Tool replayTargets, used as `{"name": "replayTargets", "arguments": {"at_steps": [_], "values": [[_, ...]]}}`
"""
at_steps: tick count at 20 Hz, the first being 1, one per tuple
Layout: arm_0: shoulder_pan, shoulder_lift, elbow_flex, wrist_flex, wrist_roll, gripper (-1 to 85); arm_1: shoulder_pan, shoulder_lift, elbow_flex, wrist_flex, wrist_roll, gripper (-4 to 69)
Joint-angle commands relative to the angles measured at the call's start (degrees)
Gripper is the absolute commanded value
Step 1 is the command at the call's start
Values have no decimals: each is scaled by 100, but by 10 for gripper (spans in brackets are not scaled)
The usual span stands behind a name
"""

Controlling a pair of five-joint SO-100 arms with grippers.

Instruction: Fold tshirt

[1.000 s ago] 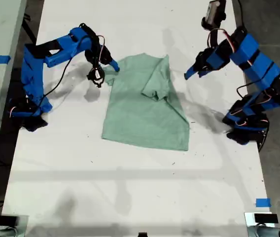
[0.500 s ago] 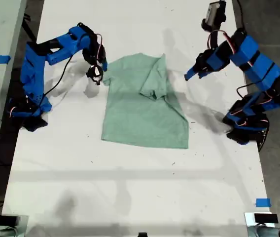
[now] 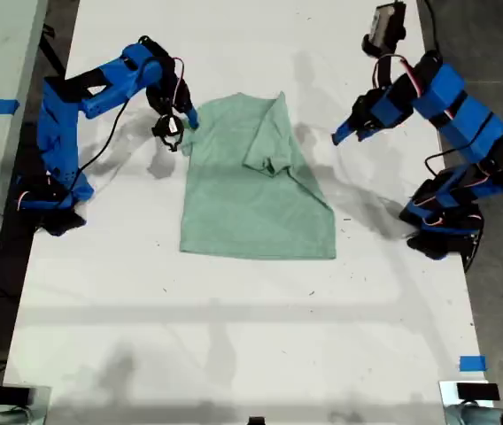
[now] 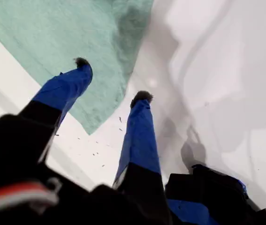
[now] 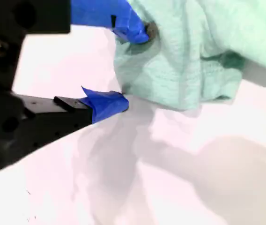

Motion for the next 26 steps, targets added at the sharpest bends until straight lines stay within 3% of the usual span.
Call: {"name": "replayTargets", "arguments": {"at_steps": [1,8,13,21,26], "values": [[97,606,-272,185,-35,240,53,299,-70,-185,-44,215],[62,-290,-369,-26,26,222,35,334,-35,-176,-62,215],[-193,-800,-545,-70,211,1,53,527,211,-211,-53,216],[483,1652,-545,325,-334,1,141,765,466,-237,-53,215],[1749,1529,-1107,-712,-519,1,105,844,580,-255,0,215]]}}
